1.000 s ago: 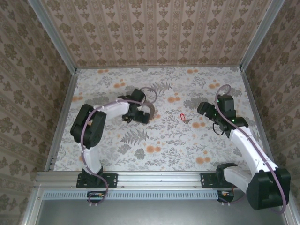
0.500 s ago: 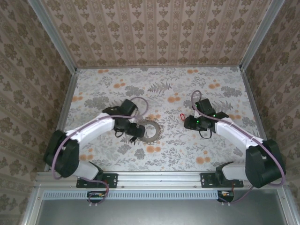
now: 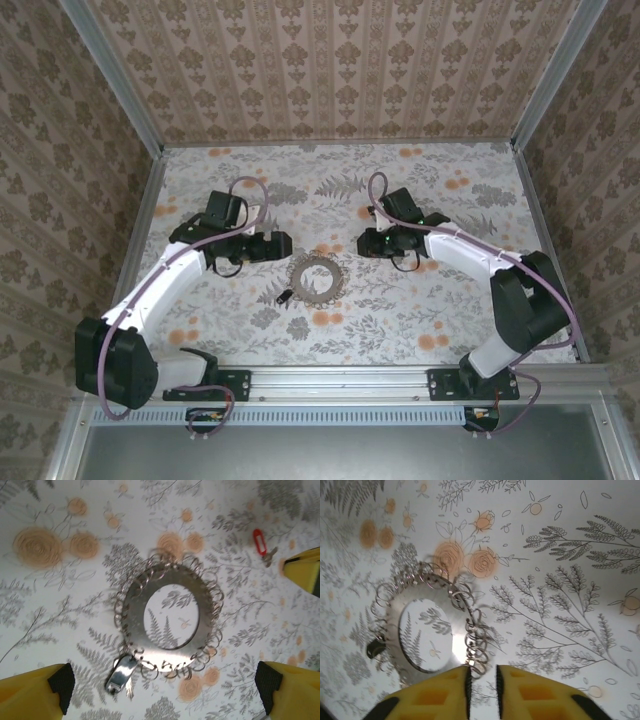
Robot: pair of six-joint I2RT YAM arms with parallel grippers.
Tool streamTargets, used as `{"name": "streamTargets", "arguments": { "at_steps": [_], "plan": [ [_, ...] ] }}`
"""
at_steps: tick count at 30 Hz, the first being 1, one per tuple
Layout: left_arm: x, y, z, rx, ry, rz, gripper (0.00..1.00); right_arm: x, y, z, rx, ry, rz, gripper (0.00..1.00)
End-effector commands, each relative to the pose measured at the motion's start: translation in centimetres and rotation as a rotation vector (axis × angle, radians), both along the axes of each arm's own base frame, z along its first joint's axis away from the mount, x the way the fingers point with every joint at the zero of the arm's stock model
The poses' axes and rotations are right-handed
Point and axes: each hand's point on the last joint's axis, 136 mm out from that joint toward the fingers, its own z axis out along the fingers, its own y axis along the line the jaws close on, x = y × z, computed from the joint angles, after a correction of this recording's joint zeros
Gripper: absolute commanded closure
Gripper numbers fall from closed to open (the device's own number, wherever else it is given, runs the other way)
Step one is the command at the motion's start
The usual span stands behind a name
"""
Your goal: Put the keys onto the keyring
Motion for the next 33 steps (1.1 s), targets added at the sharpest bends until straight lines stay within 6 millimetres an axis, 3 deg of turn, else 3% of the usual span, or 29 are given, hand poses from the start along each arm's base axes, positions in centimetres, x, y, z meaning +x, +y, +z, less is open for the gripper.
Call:
{"name": "streamTargets", "arguments": {
  "at_steps": [1,5,10,16,27,33],
  "plan": [
    [0.4,-1.5,0.7,-0.096,-0.070,-0.067,0.03,0.3,1.9,0.8,0.085,0.098,-0.068,0.80],
    [0.9,-3.0,1.8,-0.182,-0.181,-0.153,0.04,0.2,1.3,-0.6,0.078,0.225,-0.198,0.80],
    [1.3,-3.1,2.2,-0.121,-0.300,-0.246,0.03,0.8,4.1,-2.0,0.286,0.363,-0.356,0.82],
    [0.8,-3.4,1.6,-0.099,-0.359,-0.332,0.03,1.1,4.3,-4.0,0.197,0.394,-0.373,0.73],
    [0.9,-3.0,-0.7,-0.077,-0.358,-0.300,0.04,1.6,4.0,-6.3,0.119,0.395,-0.333,0.74],
    [-0.1,-3.1,-1.2,-0.079,-0.326,-0.296,0.06,1.5,3.9,-7.3,0.106,0.398,-0.347,0.73]
  ]
}}
